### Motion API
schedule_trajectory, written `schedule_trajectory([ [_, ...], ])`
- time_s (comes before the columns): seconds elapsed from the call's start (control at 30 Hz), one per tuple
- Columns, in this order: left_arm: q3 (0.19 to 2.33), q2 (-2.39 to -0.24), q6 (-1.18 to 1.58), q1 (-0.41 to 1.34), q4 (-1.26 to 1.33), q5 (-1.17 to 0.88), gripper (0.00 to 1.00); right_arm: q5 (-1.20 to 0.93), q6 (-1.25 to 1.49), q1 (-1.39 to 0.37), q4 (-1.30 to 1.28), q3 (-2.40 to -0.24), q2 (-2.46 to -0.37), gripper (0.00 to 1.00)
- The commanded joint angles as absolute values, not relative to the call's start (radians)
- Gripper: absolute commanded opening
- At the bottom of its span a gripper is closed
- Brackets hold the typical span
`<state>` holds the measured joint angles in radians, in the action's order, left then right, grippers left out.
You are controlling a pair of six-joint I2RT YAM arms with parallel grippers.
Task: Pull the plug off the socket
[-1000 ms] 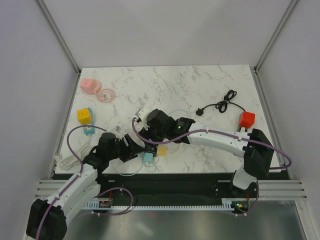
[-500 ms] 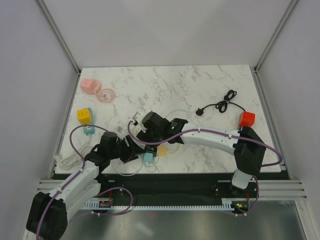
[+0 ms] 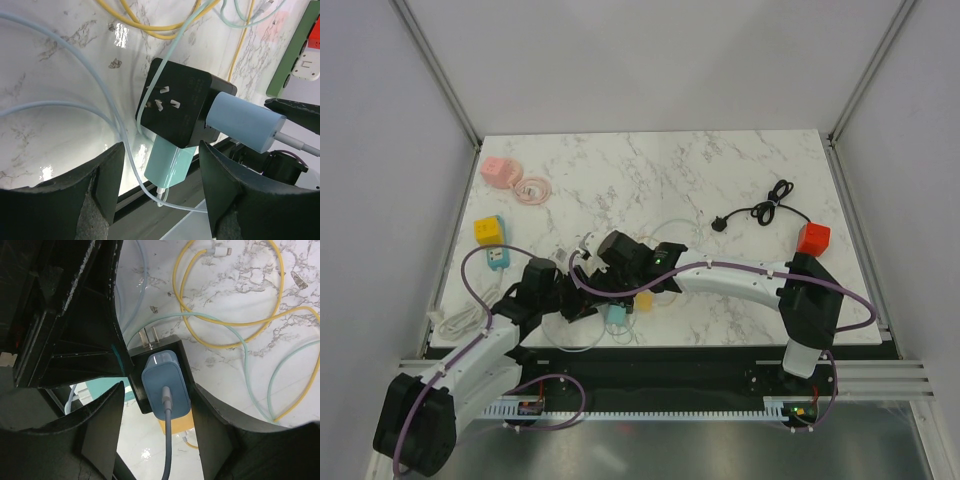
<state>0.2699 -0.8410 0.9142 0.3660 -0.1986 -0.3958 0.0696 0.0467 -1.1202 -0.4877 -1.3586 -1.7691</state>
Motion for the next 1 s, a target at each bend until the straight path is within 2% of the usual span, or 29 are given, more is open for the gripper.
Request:
schedule_trajectory([
  [0.0,0.299,-0.851,0.882,0.362,-0.166,-0.407,0.68,0.097,0.028,-1.127,-0.48,-1.393,-1.787,0.63],
  [0.47,0.293,-0.884,0.884,0.362,-0.167,-0.391,0.66,0.098,0.02,-1.127,-0.463,-1.388,-1.805,0.56],
  [0.6,0.293,-0.893,0.881,0.362,-0.167,-0.387,0.65,0.104,0.017,-1.127,-0.459,-1.384,-1.809,0.5],
  [0.97,0.282,-0.896,0.893,0.362,-0.163,-0.373,0.62,0.106,0.008,-1.127,-0.388,-1.299,-1.773,0.4],
])
